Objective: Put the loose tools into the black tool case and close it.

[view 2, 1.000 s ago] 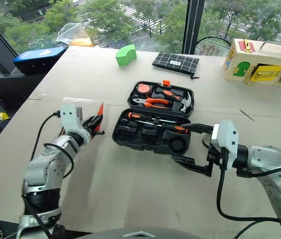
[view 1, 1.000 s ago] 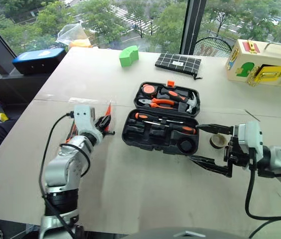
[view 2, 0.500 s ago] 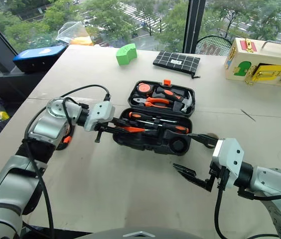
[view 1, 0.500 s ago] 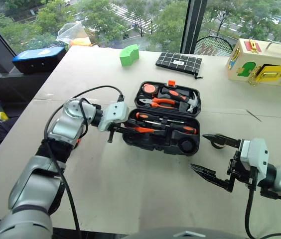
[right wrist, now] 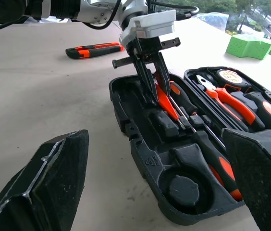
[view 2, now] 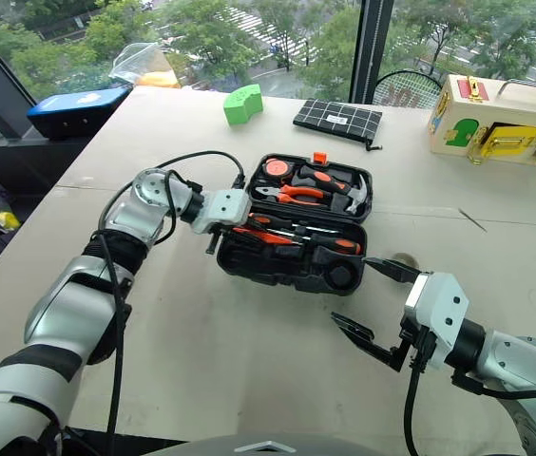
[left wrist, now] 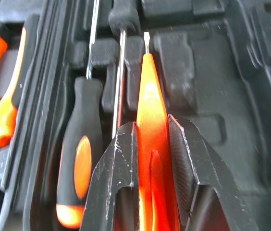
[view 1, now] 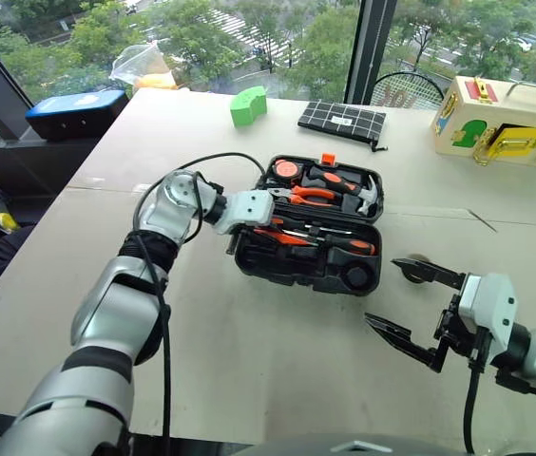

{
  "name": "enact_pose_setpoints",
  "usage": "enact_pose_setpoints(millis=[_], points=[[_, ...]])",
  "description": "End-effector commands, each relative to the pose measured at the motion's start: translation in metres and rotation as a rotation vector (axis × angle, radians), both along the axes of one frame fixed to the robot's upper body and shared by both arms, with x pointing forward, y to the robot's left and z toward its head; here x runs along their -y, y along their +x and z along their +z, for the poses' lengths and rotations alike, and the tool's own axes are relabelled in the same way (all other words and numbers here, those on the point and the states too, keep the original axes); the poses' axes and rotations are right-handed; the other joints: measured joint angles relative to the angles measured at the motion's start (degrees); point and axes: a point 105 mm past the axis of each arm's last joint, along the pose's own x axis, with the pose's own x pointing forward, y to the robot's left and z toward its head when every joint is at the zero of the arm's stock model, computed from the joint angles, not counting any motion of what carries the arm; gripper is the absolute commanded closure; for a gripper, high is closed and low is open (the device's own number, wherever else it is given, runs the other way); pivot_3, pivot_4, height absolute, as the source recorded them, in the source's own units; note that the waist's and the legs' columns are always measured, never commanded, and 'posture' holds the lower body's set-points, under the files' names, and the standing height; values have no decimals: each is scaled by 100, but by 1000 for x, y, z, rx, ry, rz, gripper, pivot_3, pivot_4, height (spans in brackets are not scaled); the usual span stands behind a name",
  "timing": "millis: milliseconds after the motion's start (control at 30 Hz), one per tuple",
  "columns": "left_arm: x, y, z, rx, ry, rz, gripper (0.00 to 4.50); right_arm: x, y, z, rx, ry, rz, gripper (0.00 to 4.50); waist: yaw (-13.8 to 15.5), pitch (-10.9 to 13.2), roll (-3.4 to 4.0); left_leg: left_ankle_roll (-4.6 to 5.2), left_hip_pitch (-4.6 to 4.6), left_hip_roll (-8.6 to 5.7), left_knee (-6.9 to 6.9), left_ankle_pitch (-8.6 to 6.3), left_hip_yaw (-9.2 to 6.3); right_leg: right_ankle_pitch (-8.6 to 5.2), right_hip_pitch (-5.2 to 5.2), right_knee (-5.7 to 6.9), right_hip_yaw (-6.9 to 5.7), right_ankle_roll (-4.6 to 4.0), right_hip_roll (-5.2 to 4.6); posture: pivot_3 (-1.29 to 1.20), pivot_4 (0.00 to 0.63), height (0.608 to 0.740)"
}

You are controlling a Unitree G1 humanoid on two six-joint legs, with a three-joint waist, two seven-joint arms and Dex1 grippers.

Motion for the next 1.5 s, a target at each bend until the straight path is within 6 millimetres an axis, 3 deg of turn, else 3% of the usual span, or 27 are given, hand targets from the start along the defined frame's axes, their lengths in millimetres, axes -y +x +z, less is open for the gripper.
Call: enact_pose_setpoints(millis=[33,200,233,433,500,533,600,667,800,1033,1200,1500], points=[[1,0,-2,1,23,-14,4182,0,-4,11,60,-4,2,0,3,0,0,0,0,0,0,0,0,0,0,0,0,0,1,0,150,740],[-5,-3,-7,-59,20,5,4182,3,-4,10,55,-11,-18,0,0,-3,0,0,0,1,0,0,-1,1,1,2,0,1,2,0,150,740],[-8,-1,-5,-50,11,22,3158,3,-3,9,54,-11,-19,0,-2,-3,0,0,1,1,0,0,-1,1,1,3,0,1,2,0,150,740],[-10,4,28,-124,-194,87,656,3,-2,7,49,-11,-21,0,-6,-1,-1,0,2,18,7,0,-9,1,-3,22,-1,0,23,0,150,740],[-13,5,40,-180,-264,123,656,3,-1,7,48,-12,-22,0,-8,-1,-1,0,3,19,10,0,-10,0,-3,27,-2,0,24,0,150,740],[-15,5,42,-211,-287,151,794,3,0,6,48,-13,-22,0,-9,0,-1,0,3,22,12,0,-10,0,-3,29,-2,0,26,0,150,740],[-17,4,42,-245,-299,182,1580,2,1,5,49,-15,-21,0,-10,-1,-1,0,3,26,16,0,-11,0,-3,34,-2,0,29,0,150,740],[-12,6,42,-260,-381,237,2486,0,3,6,55,-4,-19,0,-9,-1,-1,0,4,26,16,0,-11,0,-3,36,-1,0,30,0,150,740],[-8,-5,24,-265,-458,317,4305,-6,5,5,59,0,1,0,-18,-5,6,-1,12,35,18,0,-3,0,-2,44,7,0,31,0,150,740],[-18,-8,26,-255,-515,402,4415,-5,8,5,60,-4,9,0,0,-2,-1,-1,16,48,24,0,-16,0,-7,72,-3,-3,50,0,150,740],[-20,-2,3,-233,-481,476,4415,-7,9,5,64,-2,9,0,2,-4,0,-1,29,47,24,0,-4,0,-1,74,9,-4,49,0,150,740],[-24,5,-59,-171,-223,568,4415,-3,8,4,57,-7,-9,0,19,-41,26,-1,50,45,23,0,2,-1,11,75,15,-5,49,0,150,740]])
